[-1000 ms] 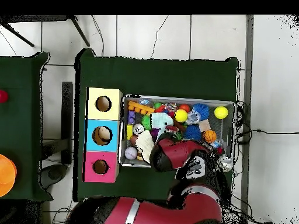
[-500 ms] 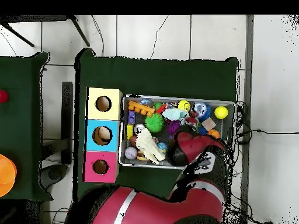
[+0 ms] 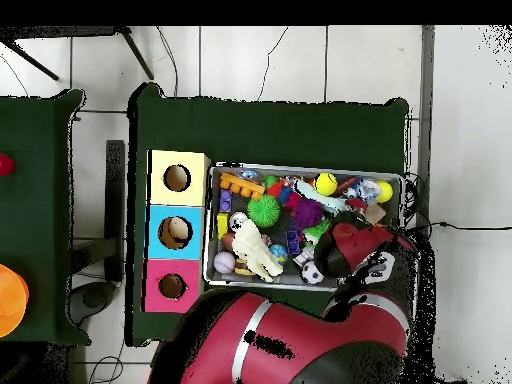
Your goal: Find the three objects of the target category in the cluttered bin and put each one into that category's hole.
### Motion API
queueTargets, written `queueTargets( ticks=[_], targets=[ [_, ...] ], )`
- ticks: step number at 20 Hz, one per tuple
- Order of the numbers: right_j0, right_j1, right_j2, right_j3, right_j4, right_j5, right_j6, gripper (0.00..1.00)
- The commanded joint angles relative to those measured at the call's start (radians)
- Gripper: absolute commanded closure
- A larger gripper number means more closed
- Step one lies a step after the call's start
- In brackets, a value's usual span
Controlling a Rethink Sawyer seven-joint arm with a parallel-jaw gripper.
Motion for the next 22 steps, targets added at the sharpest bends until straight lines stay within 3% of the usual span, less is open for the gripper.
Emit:
queueTargets(
  ticks=[1, 13, 16, 18, 20, 22],
  targets=[
    [-0.032, 0.113, 0.037, -0.132, -0.08, 0.004, 0.096, 0.0],
    [-0.006, 0.131, -0.015, -0.147, -0.098, -0.004, 0.104, 0.0],
    [-0.052, 0.088, 0.068, -0.13, -0.16, 0.03, 0.087, 0.0],
    [-0.109, 0.032, 0.173, -0.091, -0.233, 0.073, 0.054, 0.0],
    [-0.286, -0.077, 0.449, 0.021, -0.354, 0.19, -0.055, 0.0],
    [-0.512, -0.104, 0.727, 0.153, -0.344, 0.342, -0.183, 0.0]
  ],
)
